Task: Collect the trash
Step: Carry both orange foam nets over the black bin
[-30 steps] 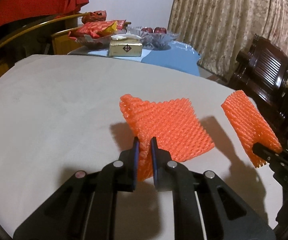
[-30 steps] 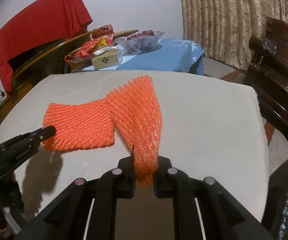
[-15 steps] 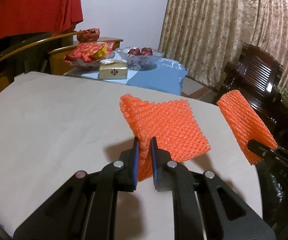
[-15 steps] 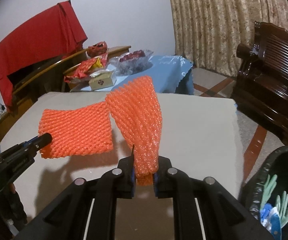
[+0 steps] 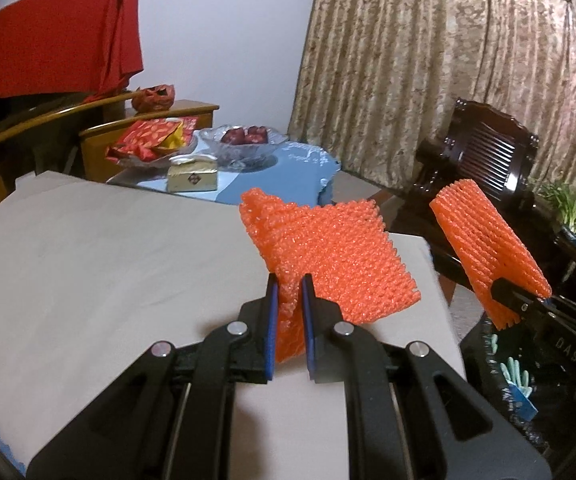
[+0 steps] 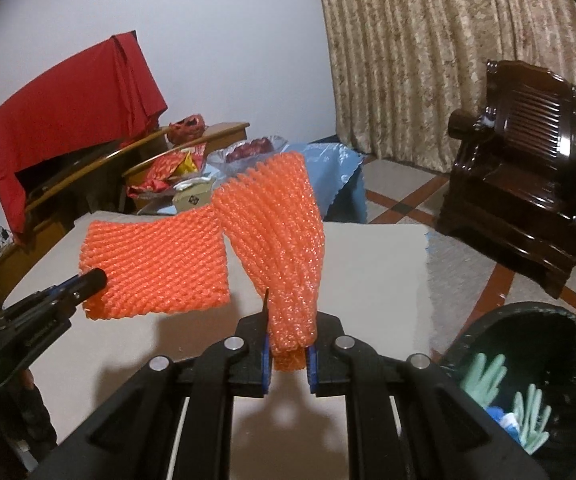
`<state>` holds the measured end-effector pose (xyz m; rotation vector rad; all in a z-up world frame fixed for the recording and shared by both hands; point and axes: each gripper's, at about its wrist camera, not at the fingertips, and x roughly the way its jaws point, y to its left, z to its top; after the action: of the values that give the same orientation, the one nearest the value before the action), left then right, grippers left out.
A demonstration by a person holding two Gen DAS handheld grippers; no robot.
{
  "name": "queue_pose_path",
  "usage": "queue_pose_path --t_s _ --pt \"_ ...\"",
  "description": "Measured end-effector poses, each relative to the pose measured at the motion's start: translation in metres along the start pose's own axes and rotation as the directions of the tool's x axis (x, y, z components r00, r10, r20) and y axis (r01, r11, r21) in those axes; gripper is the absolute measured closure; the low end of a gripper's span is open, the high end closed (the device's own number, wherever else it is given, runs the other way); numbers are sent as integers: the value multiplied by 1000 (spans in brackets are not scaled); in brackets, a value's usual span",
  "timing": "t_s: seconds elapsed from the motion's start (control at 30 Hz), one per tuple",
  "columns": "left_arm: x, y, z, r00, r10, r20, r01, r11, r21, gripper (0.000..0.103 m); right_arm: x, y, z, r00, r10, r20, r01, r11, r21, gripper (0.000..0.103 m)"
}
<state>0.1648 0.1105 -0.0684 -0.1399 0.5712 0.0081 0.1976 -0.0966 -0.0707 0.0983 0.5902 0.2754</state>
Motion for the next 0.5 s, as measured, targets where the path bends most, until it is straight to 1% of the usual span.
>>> queue_pose_path --t_s 0.27,0.5 --pt "-17 -39 0 997 -74 12 74 996 40 93 -44 -31 -3 998 -55 35 54 998 25 90" --pt "-24 -93 -8 986 -165 1 164 981 100 93 -82 -76 -14 989 -143 48 140 988 68 90"
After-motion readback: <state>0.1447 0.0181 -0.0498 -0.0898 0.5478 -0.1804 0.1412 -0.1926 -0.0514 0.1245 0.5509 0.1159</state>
